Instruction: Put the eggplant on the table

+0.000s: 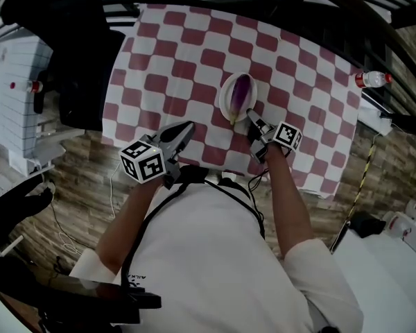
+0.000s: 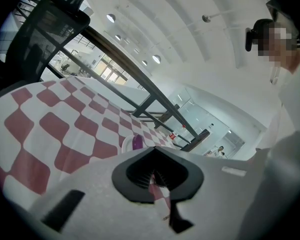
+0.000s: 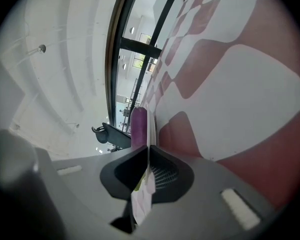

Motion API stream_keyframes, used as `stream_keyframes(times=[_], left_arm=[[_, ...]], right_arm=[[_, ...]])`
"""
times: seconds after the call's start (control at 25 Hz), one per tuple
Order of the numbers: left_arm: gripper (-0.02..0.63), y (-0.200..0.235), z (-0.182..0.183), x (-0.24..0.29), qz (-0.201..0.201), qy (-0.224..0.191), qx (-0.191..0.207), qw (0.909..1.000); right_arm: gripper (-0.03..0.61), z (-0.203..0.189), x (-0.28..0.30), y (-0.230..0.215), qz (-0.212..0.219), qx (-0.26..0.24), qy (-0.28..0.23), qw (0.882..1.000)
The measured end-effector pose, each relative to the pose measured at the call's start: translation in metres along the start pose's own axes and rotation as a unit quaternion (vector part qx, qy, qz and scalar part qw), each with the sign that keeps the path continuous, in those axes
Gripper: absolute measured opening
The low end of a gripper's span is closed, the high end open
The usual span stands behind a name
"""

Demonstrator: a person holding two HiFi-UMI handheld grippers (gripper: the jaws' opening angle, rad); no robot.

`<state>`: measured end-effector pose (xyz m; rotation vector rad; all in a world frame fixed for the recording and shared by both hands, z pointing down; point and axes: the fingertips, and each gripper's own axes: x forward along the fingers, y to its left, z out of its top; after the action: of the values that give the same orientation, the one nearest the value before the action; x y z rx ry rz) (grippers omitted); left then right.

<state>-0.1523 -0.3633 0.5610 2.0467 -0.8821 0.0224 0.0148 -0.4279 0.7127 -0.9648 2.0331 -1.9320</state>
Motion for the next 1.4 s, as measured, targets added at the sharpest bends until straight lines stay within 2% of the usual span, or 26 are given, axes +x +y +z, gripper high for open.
stream_keyframes(times=[0.44, 0.6, 0.72, 0.8, 0.96, 1.2, 1.4], left_arm=[[0.006, 0.000, 0.003, -0.002, -0.002, -0.004, -0.001, 1.0000], [0.006, -0.003, 0.001, -0.003, 0.001, -0.002, 0.003, 1.0000], [0.006, -0.011, 0.000, -0.003, 0.000, -0.003, 0.009, 1.0000], [0.006, -0.019, -0.003, -0.002, -0.004, -0.005, 0.015, 0.9999], [0.006, -0.035, -0.009, 0.001, -0.010, -0.010, 0.021, 0.9997], [0.006, -0.065, -0.021, 0.002, -0.019, -0.015, 0.032, 0.9992], [0.006, -0.090, -0.036, 0.003, -0.025, -0.022, 0.038, 0.9987]], right_arm=[[0.026, -0.002, 0.001, -0.016, -0.088, 0.009, -0.006, 0.996], [0.048, -0.001, -0.003, -0.021, -0.154, -0.024, -0.003, 0.988], [0.102, -0.003, -0.011, -0.019, -0.189, -0.059, -0.001, 0.980], [0.133, -0.007, -0.017, -0.016, -0.192, -0.072, 0.002, 0.979], [0.137, -0.011, -0.033, -0.001, -0.178, -0.098, -0.006, 0.979], [0.060, -0.013, -0.075, 0.030, -0.144, -0.148, -0.036, 0.978], [0.014, -0.022, -0.114, 0.067, -0.118, -0.217, -0.049, 0.968]])
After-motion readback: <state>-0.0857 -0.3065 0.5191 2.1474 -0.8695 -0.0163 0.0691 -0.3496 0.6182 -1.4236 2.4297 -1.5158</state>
